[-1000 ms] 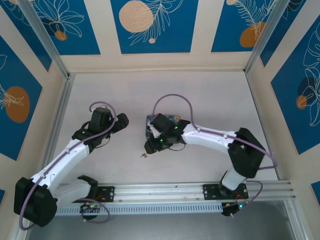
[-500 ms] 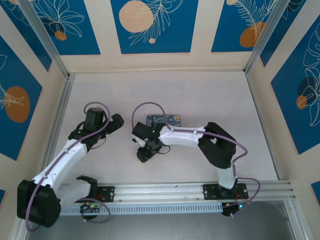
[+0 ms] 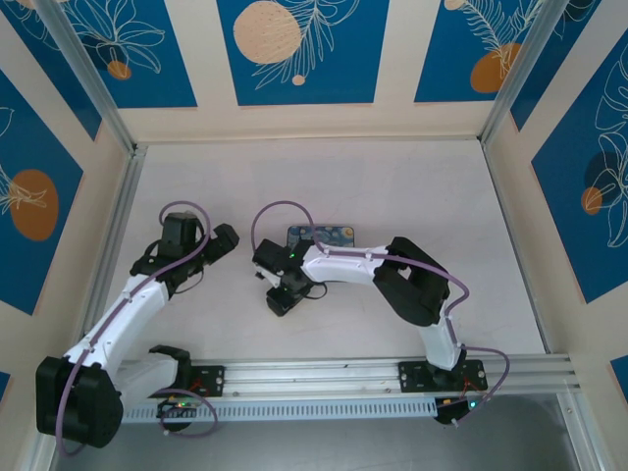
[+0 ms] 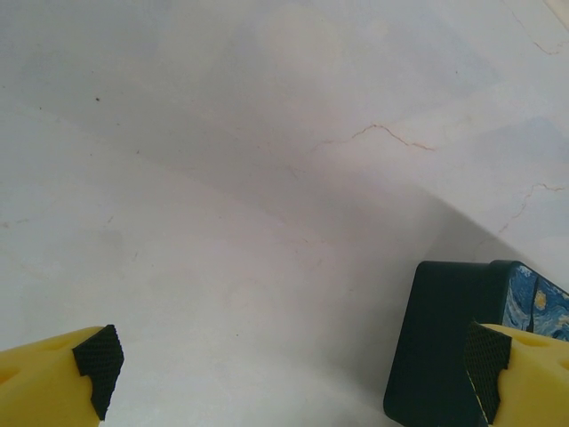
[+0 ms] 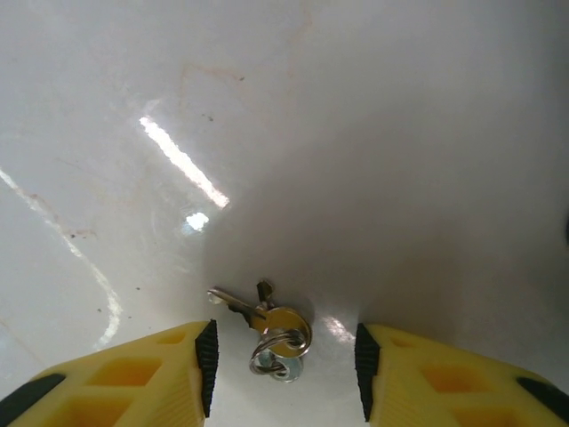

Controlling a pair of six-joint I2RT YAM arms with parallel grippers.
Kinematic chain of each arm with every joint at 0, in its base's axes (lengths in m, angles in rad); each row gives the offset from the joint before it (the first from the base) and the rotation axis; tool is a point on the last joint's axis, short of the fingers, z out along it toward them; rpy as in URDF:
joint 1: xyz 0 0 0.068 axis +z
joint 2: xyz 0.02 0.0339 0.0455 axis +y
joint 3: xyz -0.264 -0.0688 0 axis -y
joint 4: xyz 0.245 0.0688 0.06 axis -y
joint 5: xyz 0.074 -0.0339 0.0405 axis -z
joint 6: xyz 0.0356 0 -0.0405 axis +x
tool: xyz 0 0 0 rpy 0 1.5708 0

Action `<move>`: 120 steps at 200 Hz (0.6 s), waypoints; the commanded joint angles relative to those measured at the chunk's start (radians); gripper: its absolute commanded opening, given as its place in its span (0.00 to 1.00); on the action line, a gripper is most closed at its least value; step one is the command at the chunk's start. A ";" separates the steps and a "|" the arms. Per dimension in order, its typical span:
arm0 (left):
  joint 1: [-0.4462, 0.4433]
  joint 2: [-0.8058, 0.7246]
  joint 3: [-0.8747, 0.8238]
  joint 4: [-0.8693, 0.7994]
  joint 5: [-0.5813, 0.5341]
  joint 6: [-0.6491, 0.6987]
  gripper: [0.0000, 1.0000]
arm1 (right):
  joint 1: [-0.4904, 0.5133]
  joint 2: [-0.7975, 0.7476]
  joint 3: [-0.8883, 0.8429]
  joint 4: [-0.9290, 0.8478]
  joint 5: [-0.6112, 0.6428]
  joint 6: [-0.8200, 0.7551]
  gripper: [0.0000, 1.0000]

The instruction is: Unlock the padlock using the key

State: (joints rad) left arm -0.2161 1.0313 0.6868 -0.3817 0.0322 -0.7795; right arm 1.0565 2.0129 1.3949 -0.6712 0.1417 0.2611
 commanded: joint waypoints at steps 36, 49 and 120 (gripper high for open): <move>0.021 0.026 -0.014 0.027 0.038 -0.010 1.00 | 0.019 0.036 0.014 -0.037 0.030 -0.020 0.39; 0.022 0.023 -0.013 0.028 0.039 -0.011 1.00 | 0.030 0.038 0.012 -0.041 0.048 -0.019 0.39; 0.024 0.009 -0.013 0.019 0.041 -0.024 1.00 | 0.094 0.085 0.032 -0.078 0.176 -0.002 0.38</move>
State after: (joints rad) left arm -0.2070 1.0512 0.6842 -0.3744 0.0536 -0.7876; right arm 1.1206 2.0361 1.4250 -0.7067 0.2916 0.2604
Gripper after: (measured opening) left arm 0.999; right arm 0.390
